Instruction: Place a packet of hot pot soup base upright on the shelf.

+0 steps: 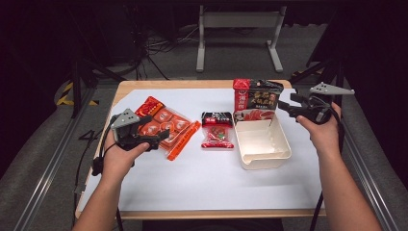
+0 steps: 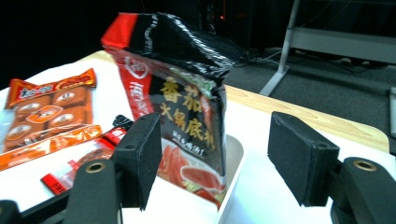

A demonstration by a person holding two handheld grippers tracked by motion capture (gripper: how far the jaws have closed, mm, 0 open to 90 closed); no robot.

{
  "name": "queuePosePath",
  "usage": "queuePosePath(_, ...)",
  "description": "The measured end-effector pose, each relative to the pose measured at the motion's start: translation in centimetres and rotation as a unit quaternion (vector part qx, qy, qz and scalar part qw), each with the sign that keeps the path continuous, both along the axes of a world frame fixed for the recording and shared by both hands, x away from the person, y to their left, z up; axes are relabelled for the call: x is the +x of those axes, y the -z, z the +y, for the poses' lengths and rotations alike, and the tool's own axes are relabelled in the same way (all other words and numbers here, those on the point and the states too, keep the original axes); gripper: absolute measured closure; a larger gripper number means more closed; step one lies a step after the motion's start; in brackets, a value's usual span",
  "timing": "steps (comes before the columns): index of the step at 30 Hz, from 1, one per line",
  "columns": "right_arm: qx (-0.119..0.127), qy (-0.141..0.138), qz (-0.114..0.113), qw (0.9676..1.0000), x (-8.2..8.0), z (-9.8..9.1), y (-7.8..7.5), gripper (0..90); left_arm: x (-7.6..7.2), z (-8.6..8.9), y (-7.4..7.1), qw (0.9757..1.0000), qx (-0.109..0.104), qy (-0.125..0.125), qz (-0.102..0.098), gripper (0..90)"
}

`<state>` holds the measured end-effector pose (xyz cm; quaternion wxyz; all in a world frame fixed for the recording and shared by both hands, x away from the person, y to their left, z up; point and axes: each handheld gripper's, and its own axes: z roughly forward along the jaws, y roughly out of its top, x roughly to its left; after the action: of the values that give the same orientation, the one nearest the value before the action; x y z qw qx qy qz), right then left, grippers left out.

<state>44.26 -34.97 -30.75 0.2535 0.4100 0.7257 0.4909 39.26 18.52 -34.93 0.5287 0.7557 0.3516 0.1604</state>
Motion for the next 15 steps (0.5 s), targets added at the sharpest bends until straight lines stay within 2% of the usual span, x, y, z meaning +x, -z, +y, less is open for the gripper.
queuePosePath(3, 0.002, -0.007, -0.004, 1.0, -0.9, -0.1, -0.1, 35.6, -0.1, 0.6, 0.0, 0.9999, 0.01, -0.006, 0.001, 10.7)
queuePosePath(6, -0.004, -0.018, -0.024, 0.9995, -1.8, 0.0, 0.1, 34.7, -0.1, 1.3, 0.1, 0.9998, 0.017, -0.012, 0.001, 10.2)
queuePosePath(10, 0.002, -0.028, -0.029, 0.9992, -2.7, 0.1, 0.5, 34.8, -0.1, 1.7, 0.1, 0.9995, 0.029, -0.014, 0.003, 10.0)
queuePosePath(11, 0.001, -0.031, -0.03, 0.9991, -3.0, 0.2, 0.6, 34.8, 0.0, 2.0, 0.2, 0.9992, 0.034, -0.021, 0.006, 10.0)
queuePosePath(13, -0.009, -0.028, -0.024, 0.9993, -3.5, 0.3, 0.7, 36.2, 0.2, 2.4, 0.2, 0.9989, 0.039, -0.026, 0.007, 10.3)
queuePosePath(15, -0.009, -0.032, -0.018, 0.9993, -3.9, 0.3, 0.8, 36.8, 0.2, 2.7, 0.1, 0.9984, 0.044, -0.035, 0.011, 10.8)
